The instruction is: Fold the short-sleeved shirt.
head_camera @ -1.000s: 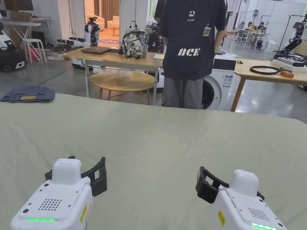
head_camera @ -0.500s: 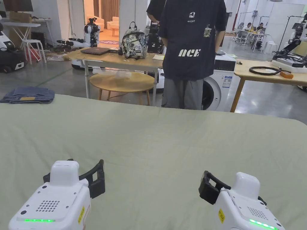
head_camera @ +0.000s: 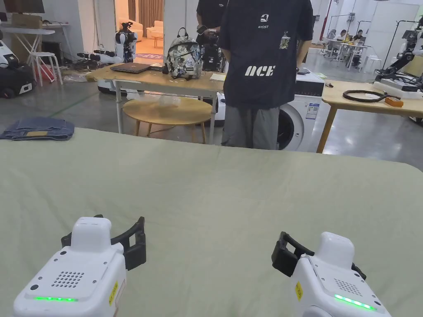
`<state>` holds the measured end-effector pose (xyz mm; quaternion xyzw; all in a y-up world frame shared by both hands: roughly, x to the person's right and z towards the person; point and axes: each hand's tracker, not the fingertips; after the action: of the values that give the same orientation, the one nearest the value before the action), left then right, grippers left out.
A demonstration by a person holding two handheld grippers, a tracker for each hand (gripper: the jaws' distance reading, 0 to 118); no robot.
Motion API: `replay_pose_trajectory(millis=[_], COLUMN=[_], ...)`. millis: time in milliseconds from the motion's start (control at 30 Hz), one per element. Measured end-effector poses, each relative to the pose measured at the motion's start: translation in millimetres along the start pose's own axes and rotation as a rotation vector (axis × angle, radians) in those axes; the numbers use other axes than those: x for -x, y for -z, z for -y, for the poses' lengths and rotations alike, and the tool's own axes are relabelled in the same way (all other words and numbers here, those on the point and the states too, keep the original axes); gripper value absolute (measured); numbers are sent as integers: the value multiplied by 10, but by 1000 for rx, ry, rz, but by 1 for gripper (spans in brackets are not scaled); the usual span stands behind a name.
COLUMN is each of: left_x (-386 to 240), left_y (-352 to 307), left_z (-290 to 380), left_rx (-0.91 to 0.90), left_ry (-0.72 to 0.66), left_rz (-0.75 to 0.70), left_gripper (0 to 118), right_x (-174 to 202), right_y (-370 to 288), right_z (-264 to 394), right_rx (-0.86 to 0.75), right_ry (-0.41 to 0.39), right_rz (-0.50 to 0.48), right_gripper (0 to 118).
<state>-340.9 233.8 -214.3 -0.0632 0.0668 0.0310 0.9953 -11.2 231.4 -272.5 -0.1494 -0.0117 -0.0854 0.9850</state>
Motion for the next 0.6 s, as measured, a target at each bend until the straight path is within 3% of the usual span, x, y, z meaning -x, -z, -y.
replay_pose_trajectory(millis=[200, 600], left_x=[-5, 1], left_y=[9, 33], left_z=[-28, -63], left_rx=[2, -1], left_ry=[17, 26], left_rz=[3, 19], left_gripper=[70, 70], right_x=[87, 74], right_y=[-4, 37], right_z=[-4, 31], right_rx=[-8, 21], right_ry=[-56, -80], right_rz=[41, 41], right_gripper=[97, 97])
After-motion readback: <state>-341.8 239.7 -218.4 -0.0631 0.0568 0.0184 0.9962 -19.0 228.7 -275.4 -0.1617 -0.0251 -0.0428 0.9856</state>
